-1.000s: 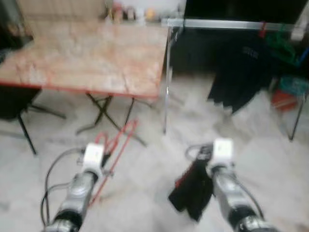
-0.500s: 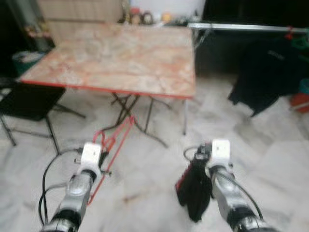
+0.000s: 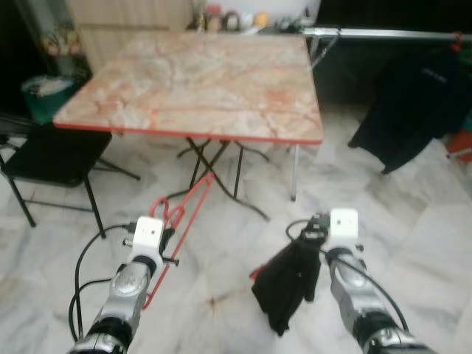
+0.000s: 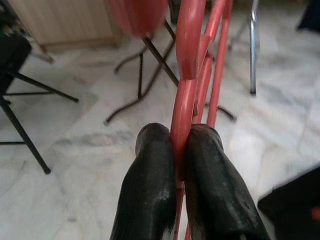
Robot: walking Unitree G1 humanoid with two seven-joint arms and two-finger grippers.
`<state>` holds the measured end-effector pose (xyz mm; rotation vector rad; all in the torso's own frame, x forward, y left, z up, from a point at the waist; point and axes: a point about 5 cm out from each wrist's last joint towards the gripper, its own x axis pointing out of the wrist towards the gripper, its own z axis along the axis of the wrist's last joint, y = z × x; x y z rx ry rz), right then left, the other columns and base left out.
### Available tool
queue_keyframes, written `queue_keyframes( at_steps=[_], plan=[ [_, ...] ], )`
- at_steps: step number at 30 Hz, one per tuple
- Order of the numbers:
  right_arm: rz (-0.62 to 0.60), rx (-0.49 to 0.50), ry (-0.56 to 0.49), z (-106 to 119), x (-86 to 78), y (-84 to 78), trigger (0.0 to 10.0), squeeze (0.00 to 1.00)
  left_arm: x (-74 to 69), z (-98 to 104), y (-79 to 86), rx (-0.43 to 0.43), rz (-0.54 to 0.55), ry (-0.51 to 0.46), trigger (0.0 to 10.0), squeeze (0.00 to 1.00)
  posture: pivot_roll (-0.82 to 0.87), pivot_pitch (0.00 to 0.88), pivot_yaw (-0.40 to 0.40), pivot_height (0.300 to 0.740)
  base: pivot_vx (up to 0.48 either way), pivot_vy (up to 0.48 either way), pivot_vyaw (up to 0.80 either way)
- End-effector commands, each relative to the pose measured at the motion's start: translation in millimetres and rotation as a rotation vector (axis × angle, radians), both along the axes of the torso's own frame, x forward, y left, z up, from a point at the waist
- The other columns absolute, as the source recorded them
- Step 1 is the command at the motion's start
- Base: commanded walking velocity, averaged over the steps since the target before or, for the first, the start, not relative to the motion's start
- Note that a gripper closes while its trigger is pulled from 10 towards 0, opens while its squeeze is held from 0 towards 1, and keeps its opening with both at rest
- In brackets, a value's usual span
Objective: Hang hanger
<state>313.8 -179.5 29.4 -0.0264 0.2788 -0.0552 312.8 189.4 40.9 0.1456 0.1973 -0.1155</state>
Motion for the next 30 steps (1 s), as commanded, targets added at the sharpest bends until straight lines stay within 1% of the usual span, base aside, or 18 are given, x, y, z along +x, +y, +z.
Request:
queue_keyframes(
  at_steps=[1, 6, 10, 12, 14, 17, 20, 24, 26, 30],
  plan=[
    [0.007, -0.009, -0.033, 7.4, 4.9, 0.0, 10.0, 0.00, -4.8, -6.4, -2.1, -0.001, -0.004, 0.022, 10.0, 0.00, 0.12, 0.000, -0.019, 0.740, 0.000, 0.000, 0.00],
    [0.007, -0.011, -0.041, 8.5, 5.3, 0.0, 10.0, 0.00, -4.8, -6.1, -3.6, -0.026, 0.001, 0.015, 10.0, 0.00, 0.12, 0.000, -0.019, 0.740, 0.000, 0.000, 0.00],
    [0.009, -0.012, -0.052, 10.6, 6.4, 0.4, 10.0, 0.00, -4.6, -6.7, -5.3, -0.019, -0.011, 0.024, 10.0, 0.00, 0.12, 0.000, -0.019, 0.740, 0.000, 0.000, 0.00],
    [0.016, -0.011, -0.064, 12.2, 7.0, 1.3, 10.0, 0.00, -4.6, -5.5, -6.6, -0.040, -0.015, 0.010, 10.0, 0.00, 0.12, 0.000, -0.018, 0.740, 0.000, 0.000, 0.00],
    [0.019, -0.012, -0.071, 13.0, 7.2, 1.3, 10.0, 0.00, -4.7, -5.2, -6.7, -0.029, -0.018, 0.007, 10.0, 0.00, 0.12, 0.000, -0.018, 0.740, 0.000, 0.000, 0.00],
    [0.036, -0.017, -0.090, 15.7, 8.3, 3.1, 10.0, 0.00, -4.6, -5.0, -6.1, -0.027, -0.016, 0.006, 10.0, 0.00, 0.12, 0.000, -0.017, 0.740, 0.442, 0.000, 0.00],
    [0.059, -0.030, -0.112, 18.6, 9.2, 6.1, 10.0, 0.00, -4.5, -4.6, -4.3, -0.027, -0.008, 0.005, 10.0, 0.00, 0.12, 0.000, -0.018, 0.740, 0.480, 0.000, 0.66],
    [0.063, -0.020, -0.125, 20.3, 9.6, 7.6, 10.0, 0.00, -4.5, -4.6, -3.9, -0.027, -0.006, 0.005, 10.0, 0.00, 0.12, 0.000, -0.018, 0.740, 0.480, 0.000, 0.75],
    [0.039, 0.015, -0.137, 22.1, 10.4, 5.9, 10.0, 0.00, -4.6, -4.8, -3.6, -0.026, -0.004, 0.007, 10.0, 0.00, 0.12, 0.000, -0.019, 0.740, 0.480, 0.000, 0.00],
    [0.049, -0.002, -0.140, 23.4, 11.2, 5.0, 10.0, 0.00, -4.9, -5.4, -3.9, -0.025, -0.002, 0.009, 10.0, 0.00, 0.12, 0.000, -0.021, 0.740, 0.480, 0.000, 0.00]
  ],
)
